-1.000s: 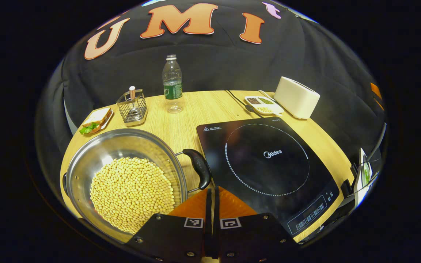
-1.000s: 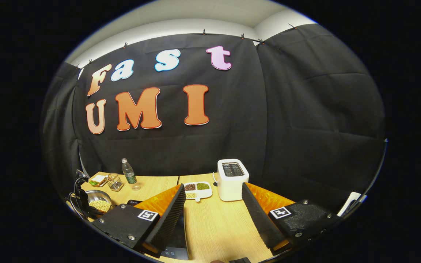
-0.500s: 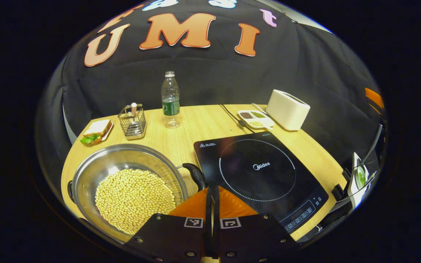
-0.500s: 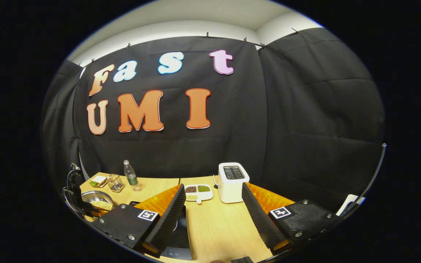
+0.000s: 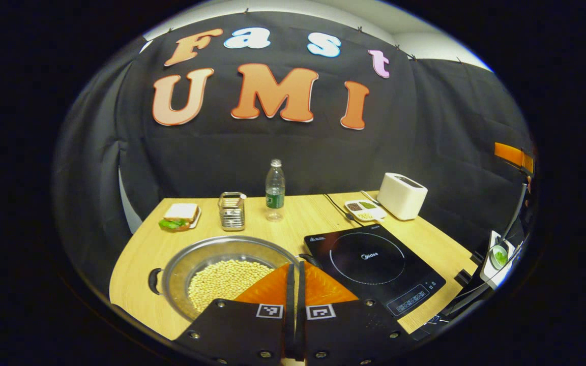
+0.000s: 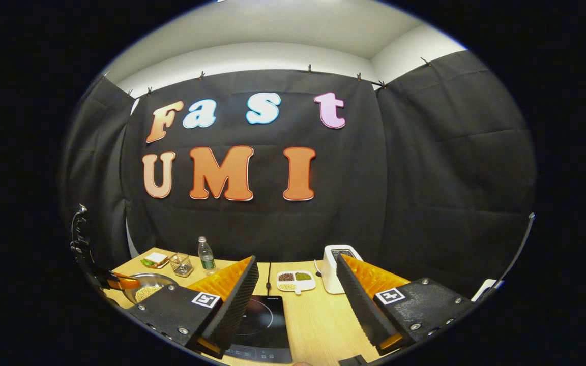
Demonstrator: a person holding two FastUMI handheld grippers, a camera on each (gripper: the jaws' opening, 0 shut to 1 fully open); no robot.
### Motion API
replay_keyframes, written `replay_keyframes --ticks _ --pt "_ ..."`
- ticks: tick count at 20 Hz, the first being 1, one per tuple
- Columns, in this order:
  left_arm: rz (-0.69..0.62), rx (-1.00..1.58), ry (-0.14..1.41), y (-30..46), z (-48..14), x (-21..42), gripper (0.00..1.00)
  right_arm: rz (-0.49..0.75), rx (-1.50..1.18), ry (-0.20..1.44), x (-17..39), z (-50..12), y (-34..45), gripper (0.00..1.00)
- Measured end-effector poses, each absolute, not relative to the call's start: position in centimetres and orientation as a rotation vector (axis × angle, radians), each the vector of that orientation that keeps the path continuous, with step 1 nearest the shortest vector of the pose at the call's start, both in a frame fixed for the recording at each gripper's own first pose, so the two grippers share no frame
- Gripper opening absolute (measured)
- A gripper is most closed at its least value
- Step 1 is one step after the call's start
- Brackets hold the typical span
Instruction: First push the handle of the pot to place it horizontally, then grasp the pot with both hands and set it on the induction cooktop.
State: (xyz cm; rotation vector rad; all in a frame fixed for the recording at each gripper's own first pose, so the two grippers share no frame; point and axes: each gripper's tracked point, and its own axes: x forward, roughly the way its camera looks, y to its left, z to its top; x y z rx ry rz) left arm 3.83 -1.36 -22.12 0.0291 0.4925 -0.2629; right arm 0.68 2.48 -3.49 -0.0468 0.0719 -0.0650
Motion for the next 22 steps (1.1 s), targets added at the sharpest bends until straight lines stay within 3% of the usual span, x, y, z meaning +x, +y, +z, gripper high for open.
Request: replay_keyframes --ticks 2,3,4,11,12,13,14,15,19,20,21,22 --pt "-0.228 0.012 0.461 1.4 -20.9 3.1 0.02 -0.041 -0.046 0.06 0.2 -3.0 4.4 0.95" --pt "-0.208 0.012 0.445 2.7 -20.3 2.7 0.02 -0.03 -0.047 0.055 0.2 -2.9 5.3 1.0" --pt "-0.184 0.013 0.434 4.3 -19.9 2.3 0.02 -0.02 -0.05 0.051 0.1 -2.8 6.3 0.95" --pt "-0.086 -0.003 0.39 12.4 -19.2 0.6 0.02 0.042 -0.054 0.053 0.1 -3.5 12.9 0.95" --pt "-0.078 -0.009 0.383 13.3 -19.1 0.5 0.01 0.046 -0.054 0.058 0.2 -3.7 13.7 1.0" --pt "-0.07 -0.013 0.372 14.1 -19.1 0.5 0.01 0.049 -0.056 0.063 0.4 -4.1 14.3 0.95" --pt "-0.062 -0.016 0.363 15.0 -19.0 0.5 0.02 0.052 -0.058 0.069 0.7 -4.5 15.0 1.0" --pt "-0.059 -0.02 0.356 15.5 -19.0 0.4 0.02 0.053 -0.06 0.075 1.0 -4.8 15.6 0.95" --pt "-0.042 -0.04 0.351 17.7 -20.0 0.6 0.01 0.059 -0.056 0.103 2.3 -6.8 18.0 0.95" --pt "-0.041 -0.05 0.354 18.0 -20.1 0.7 0.13 0.059 -0.056 0.11 2.6 -7.4 18.6 0.95" --pt "-0.04 -0.059 0.356 18.4 -20.5 0.9 0.18 0.058 -0.057 0.117 2.9 -8.1 19.0 0.95" --pt "-0.043 -0.067 0.357 18.7 -20.8 1.1 0.16 0.061 -0.059 0.124 3.3 -8.9 19.7 0.95"
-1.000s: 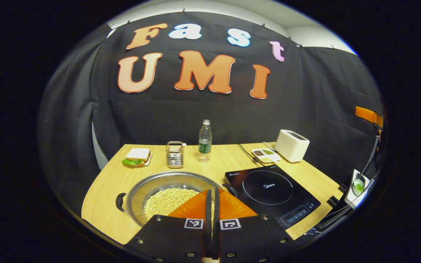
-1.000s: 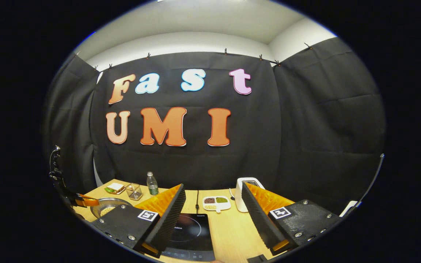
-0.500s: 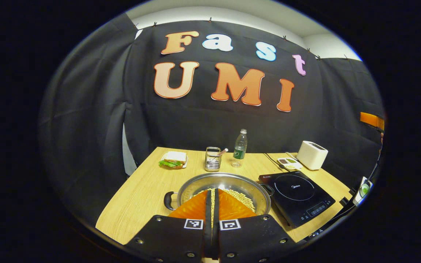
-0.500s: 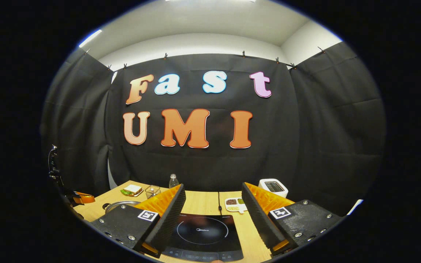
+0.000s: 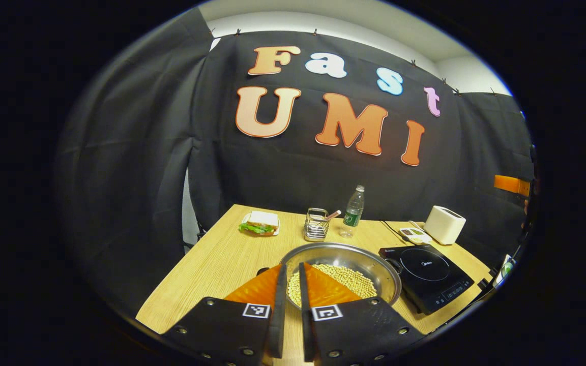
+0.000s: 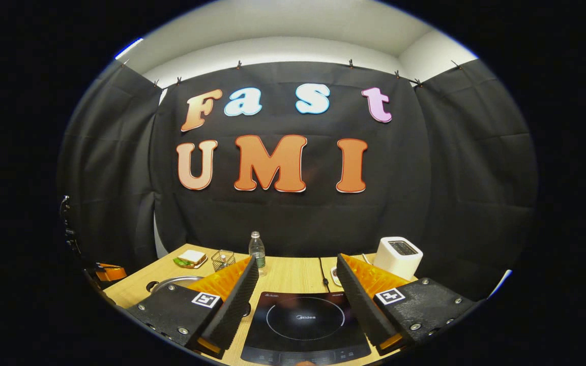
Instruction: First push the handle of the pot to place it horizontally, then grasp the pot with both hands and set it on the induction cooktop.
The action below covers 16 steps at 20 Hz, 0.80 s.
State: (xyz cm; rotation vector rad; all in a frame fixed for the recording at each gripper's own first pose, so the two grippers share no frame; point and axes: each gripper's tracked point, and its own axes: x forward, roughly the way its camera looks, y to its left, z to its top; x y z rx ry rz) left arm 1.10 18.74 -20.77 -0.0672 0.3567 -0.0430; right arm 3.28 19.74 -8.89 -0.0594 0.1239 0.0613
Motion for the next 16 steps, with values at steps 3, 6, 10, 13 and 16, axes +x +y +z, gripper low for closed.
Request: replay_keyframes --ticks 3,6,10,13,16 --pt "-0.03 -0.054 0.353 20.2 -21.3 1.9 0.39 0.072 -0.06 0.147 4.2 -11.1 21.8 0.95" --pt "-0.017 -0.056 0.368 21.4 -22.6 2.8 0.6 0.077 -0.044 0.177 5.3 -13.7 23.9 0.95" --pt "-0.007 -0.062 0.413 22.9 -25.0 4.4 0.87 0.083 -0.038 0.231 6.7 -18.1 26.9 0.95" --pt "-0.022 -0.076 0.453 23.1 -27.2 5.4 0.87 0.097 -0.048 0.292 8.2 -22.2 29.3 0.96" --pt "-0.042 -0.105 0.485 22.5 -29.1 6.3 0.87 0.077 -0.081 0.341 9.8 -25.6 30.0 0.96"
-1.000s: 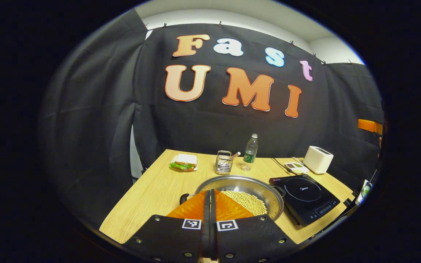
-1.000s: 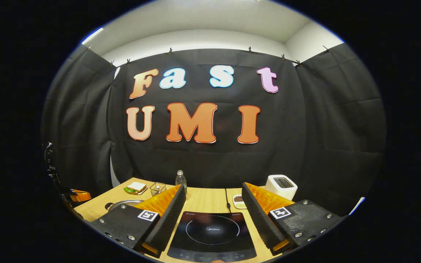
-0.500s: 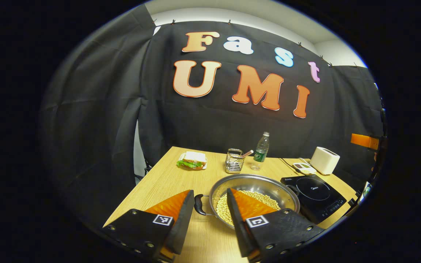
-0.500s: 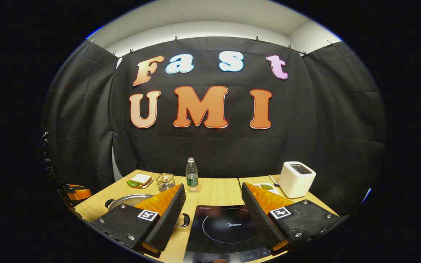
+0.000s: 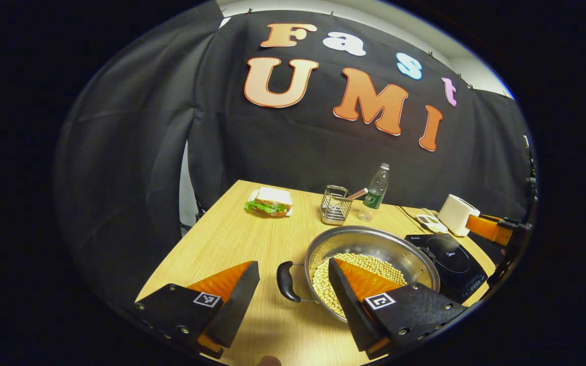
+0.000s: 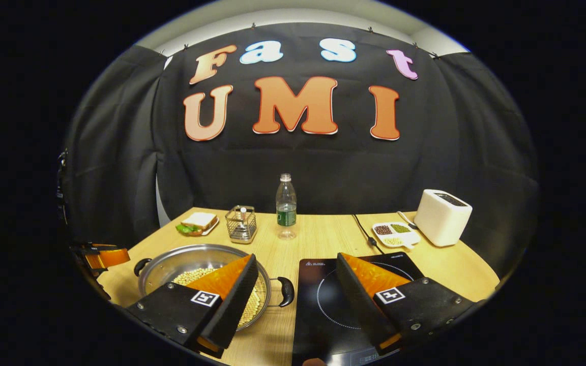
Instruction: First push the handle of the pot to place it horizontally, then grasp the pot with both hands and set it on the induction cooktop.
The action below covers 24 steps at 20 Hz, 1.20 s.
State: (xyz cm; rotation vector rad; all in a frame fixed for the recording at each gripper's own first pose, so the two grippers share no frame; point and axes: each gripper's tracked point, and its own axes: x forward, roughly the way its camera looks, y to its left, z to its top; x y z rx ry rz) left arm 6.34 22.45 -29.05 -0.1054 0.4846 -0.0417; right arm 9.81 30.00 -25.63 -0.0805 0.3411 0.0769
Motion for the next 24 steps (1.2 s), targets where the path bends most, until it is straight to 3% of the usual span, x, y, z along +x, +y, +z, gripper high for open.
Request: replay_keyframes --ticks 15,22,23,24 --pt "-0.052 -0.135 0.684 21.8 -36.9 8.3 0.87 0.104 -0.105 0.656 13.5 -37.4 32.2 0.96" --pt "-0.049 -0.104 0.721 21.6 -38.2 8.9 0.89 0.153 -0.108 0.669 13.7 -38.0 33.1 0.79" --pt "-0.057 -0.115 0.721 21.3 -38.1 8.9 0.87 0.156 -0.104 0.677 13.6 -38.2 33.3 0.76" --pt "-0.054 -0.105 0.729 21.3 -38.1 9.0 0.67 0.154 -0.1 0.678 13.3 -38.0 33.3 0.67"
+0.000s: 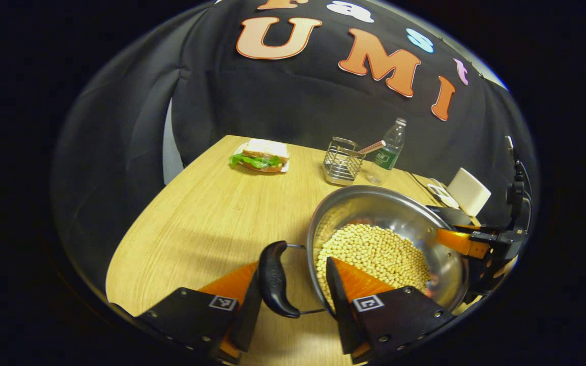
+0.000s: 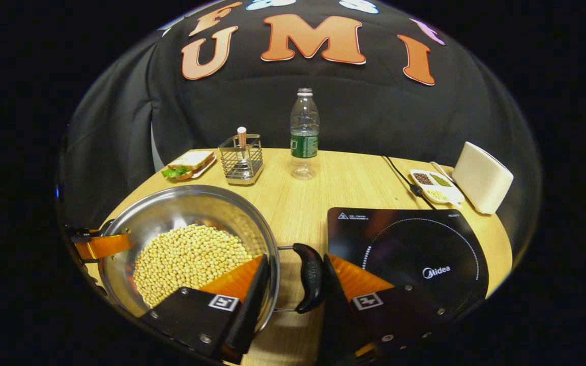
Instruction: First push the handle of the pot to place it horizontally, then grasp the pot with both hands and set it on the induction cooktop.
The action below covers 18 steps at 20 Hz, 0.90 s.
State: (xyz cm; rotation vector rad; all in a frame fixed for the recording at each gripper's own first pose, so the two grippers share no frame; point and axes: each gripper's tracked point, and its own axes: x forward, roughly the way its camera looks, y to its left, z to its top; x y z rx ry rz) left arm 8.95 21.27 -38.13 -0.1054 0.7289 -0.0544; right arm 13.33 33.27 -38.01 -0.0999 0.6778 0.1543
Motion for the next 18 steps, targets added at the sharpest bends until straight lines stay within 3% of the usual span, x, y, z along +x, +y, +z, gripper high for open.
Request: replay_keyframes --ticks 3,6,8,17,18 --pt "-0.058 -0.122 0.74 21.1 -38.6 9.1 0.61 0.158 -0.076 0.699 13.4 -38.1 33.4 0.62" --pt "-0.014 -0.1 0.75 21.5 -38.2 8.7 0.53 0.158 -0.041 0.716 13.3 -38.1 33.4 0.48" --pt "0.005 -0.091 0.762 21.1 -38.1 8.1 0.5 0.162 -0.028 0.731 12.8 -37.8 33.3 0.45" --pt "0.01 -0.052 0.672 17.6 -31.4 7.3 0.51 0.184 0.014 0.655 11.8 -32.6 30.5 0.45" --pt "0.006 -0.053 0.668 17.0 -31.0 7.2 0.48 0.182 0.013 0.651 11.8 -32.3 29.8 0.41"
